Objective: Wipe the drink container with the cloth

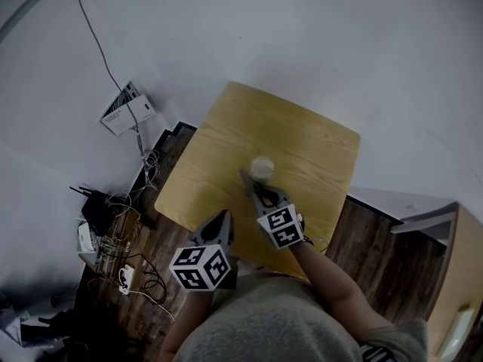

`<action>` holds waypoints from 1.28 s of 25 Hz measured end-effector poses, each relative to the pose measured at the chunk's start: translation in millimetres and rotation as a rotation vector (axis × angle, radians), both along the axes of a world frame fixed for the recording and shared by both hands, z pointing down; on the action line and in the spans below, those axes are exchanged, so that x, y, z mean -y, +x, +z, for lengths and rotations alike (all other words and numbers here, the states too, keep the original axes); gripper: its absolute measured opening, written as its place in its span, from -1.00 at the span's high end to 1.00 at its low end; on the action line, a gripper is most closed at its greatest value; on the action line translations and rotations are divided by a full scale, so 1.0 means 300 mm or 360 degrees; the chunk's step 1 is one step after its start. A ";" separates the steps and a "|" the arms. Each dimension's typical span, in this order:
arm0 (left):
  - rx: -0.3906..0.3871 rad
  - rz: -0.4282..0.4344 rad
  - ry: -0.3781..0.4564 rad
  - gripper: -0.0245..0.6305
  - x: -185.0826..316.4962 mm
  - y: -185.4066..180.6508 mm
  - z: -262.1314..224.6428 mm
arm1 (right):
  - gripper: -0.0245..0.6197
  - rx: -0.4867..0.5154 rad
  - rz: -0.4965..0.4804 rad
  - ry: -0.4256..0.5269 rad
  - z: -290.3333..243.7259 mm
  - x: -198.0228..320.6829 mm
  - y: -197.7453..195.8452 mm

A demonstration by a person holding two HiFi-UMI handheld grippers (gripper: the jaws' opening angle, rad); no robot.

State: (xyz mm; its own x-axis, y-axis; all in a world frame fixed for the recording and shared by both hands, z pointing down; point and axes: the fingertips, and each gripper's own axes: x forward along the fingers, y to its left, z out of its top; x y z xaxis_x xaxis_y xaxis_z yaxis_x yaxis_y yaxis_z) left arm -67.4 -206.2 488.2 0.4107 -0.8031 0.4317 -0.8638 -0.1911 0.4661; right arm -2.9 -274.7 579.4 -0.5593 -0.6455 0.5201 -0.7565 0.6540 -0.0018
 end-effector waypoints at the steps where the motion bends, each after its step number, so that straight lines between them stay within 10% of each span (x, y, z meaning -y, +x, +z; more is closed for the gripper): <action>1: 0.0002 0.0002 -0.0003 0.92 0.001 0.000 0.001 | 0.88 -0.0010 -0.0002 -0.0011 0.012 0.000 -0.001; 15: 0.0021 0.0013 -0.0015 0.92 0.005 0.010 0.010 | 0.89 -0.0119 0.0009 -0.0133 0.127 -0.001 0.015; 32: 0.0080 0.0010 0.0006 0.92 -0.083 0.050 0.007 | 0.88 0.0219 0.0086 0.0021 -0.158 -0.207 0.099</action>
State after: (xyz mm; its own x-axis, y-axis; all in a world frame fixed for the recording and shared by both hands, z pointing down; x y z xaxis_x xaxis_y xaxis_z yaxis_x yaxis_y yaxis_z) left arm -52.3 -181.2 490.4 0.3938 -0.8020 0.4492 -0.8848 -0.1984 0.4215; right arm 26.7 -212.6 532.2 -0.5890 -0.6828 0.4323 -0.7838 0.6130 -0.0995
